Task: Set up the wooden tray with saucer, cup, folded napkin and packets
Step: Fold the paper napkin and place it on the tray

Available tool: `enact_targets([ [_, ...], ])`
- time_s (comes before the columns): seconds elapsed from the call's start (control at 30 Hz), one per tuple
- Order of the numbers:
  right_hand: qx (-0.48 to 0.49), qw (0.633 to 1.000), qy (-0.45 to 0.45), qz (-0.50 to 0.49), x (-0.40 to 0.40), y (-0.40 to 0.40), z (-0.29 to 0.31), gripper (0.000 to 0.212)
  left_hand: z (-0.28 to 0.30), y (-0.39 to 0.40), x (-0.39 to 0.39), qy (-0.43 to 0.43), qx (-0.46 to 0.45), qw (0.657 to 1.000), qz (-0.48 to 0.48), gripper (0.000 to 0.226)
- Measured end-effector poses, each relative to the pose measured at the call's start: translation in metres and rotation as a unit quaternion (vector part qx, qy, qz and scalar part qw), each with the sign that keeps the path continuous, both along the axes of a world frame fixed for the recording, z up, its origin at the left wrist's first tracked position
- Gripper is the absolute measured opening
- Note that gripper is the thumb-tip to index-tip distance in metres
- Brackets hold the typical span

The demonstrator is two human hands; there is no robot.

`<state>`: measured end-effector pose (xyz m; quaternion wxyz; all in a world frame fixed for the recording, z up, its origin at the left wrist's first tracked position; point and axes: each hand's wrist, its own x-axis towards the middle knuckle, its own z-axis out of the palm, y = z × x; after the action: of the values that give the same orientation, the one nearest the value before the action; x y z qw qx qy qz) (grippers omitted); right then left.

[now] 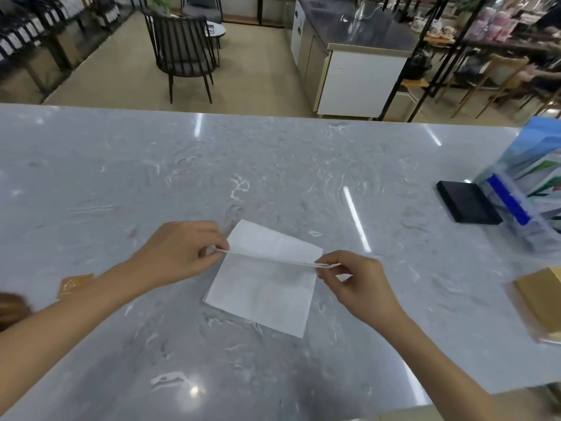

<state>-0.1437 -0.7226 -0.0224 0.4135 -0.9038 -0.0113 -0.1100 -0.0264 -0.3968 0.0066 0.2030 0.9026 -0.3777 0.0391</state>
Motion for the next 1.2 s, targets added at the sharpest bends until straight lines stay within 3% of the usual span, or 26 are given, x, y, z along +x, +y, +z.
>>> enact_targets([
  [0.07, -0.019, 1.000, 0.004, -0.003, -0.015, 0.009, -0.019, 0.013, -0.022, 0.008, -0.015, 0.028, -0.009, 1.000, -0.003, 0.024],
  [0.33, -0.042, 0.997, 0.056, 0.008, -0.060, 0.035, -0.081, 0.024, -0.100, 0.027, -0.052, 0.095, -0.036, 0.995, 0.013, 0.016],
  [0.53, -0.049, 0.997, 0.066, -0.001, -0.077, 0.039, -0.096, 0.030, -0.109, 0.034, -0.054, 0.101, -0.052, 0.994, 0.003, 0.010],
  [0.7, -0.092, 0.992, 0.058, -0.064, -0.048, 0.042, -0.082, 0.028, -0.099, 0.005, -0.029, 0.048, -0.053, 0.997, 0.014, 0.032],
  [0.77, -0.153, 0.984, 0.057, -0.068, -0.019, 0.048, -0.076, 0.038, -0.100, -0.027, -0.011, 0.053, -0.023, 0.998, -0.001, 0.038],
  [0.97, -0.271, 0.948, 0.165, -0.016, 0.053, 0.055, -0.095, 0.062, -0.121, -0.098, 0.035, 0.059, 0.185, 0.980, -0.043, 0.062],
  [1.2, -0.289, 0.937, 0.185, -0.070, 0.053, 0.012, -0.119, 0.065, -0.145, -0.081, 0.059, 0.060, 0.207, 0.976, 0.004, 0.063],
])
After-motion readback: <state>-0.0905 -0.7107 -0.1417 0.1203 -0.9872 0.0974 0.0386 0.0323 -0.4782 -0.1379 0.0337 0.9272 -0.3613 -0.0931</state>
